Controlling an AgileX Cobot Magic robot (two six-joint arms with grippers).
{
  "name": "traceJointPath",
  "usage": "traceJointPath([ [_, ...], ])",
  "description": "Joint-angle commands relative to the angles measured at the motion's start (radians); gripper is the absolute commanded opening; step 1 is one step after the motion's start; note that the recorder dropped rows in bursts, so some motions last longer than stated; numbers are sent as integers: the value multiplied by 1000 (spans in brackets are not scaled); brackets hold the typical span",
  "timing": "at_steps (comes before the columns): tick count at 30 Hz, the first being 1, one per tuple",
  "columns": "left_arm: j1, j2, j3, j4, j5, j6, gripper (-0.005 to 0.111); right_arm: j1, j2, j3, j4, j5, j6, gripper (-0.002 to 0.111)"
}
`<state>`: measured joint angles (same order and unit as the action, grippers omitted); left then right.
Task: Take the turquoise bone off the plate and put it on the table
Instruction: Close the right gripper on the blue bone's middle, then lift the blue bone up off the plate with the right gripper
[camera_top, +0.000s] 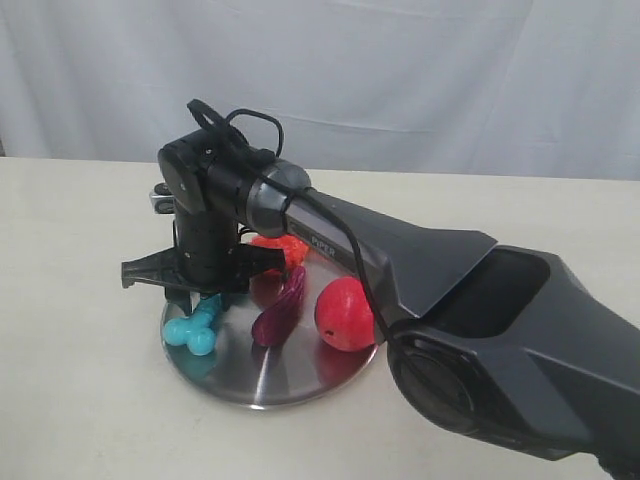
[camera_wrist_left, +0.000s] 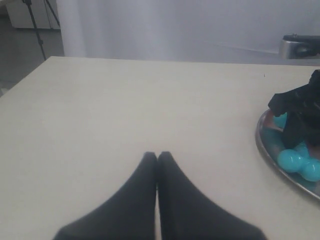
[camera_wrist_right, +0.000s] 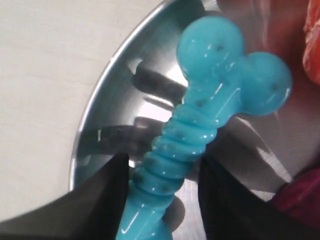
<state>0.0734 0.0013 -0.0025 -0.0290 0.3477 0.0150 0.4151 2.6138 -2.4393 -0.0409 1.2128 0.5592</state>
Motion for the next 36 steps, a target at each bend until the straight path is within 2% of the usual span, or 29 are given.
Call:
traceJointPath([
  [1, 4, -1, 3, 0, -5, -4, 0, -5, 8, -7, -13, 8, 1, 42],
  [8, 4, -1, 3, 0, -5, -4, 0, -5, 28, -7, -13, 1, 1, 39],
  [10, 4, -1, 3, 0, -5, -4, 0, -5, 29, -7, -13, -1, 1, 28],
  [12, 4, -1, 3, 0, -5, -4, 0, -5, 29, -8, -13, -3, -11, 12],
  [13, 4, -1, 3, 0, -5, -4, 0, -5, 29, -13, -13, -3, -18, 1],
  [19, 4, -1, 3, 0, -5, -4, 0, -3, 29, -61, -13, -1, -42, -1],
  [29, 4, -1, 3, 0, -5, -4, 0, 6, 16, -260, 34, 8, -101, -1],
  [36, 4, -1, 3, 0, -5, -4, 0, 6, -75, -281, 36, 8, -149, -1],
])
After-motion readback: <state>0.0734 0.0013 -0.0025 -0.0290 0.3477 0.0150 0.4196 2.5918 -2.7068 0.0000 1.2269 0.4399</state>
